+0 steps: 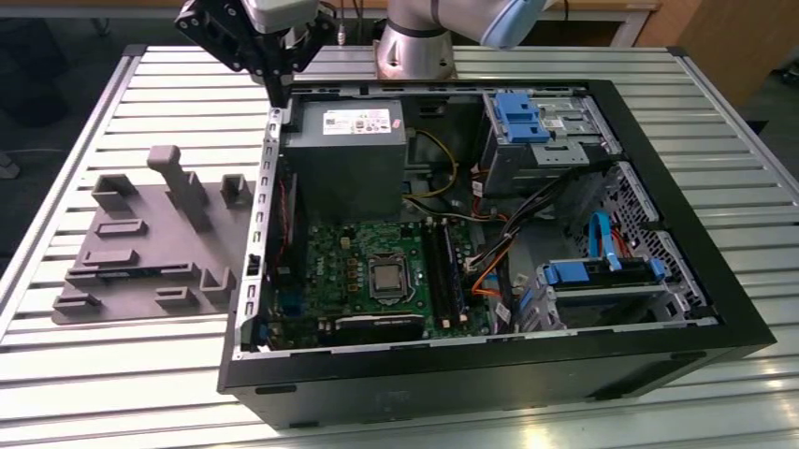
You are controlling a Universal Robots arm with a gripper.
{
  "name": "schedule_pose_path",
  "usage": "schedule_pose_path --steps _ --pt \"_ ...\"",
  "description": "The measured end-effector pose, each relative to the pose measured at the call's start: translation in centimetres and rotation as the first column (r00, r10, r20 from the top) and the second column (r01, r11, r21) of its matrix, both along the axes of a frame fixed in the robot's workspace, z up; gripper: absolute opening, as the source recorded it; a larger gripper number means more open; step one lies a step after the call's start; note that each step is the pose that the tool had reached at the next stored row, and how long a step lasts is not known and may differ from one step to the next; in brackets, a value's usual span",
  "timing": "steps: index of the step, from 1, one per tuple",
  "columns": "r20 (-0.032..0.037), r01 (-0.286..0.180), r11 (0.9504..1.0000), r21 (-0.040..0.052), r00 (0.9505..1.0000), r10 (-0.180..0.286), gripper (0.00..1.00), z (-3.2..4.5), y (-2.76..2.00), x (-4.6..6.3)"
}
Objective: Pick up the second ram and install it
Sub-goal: 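Reach for the second ram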
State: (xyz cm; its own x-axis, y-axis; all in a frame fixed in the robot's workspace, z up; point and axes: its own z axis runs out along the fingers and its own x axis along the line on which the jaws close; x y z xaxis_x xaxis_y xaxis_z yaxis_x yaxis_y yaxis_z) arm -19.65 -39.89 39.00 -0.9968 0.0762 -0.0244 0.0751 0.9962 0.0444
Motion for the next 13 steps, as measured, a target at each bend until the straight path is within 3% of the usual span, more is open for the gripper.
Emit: schedule_pose_path --steps 13 --pt "0.0000 0.000 1.0000 0.0000 1.0000 0.000 0.11 -0.03 0.00 -0.58"
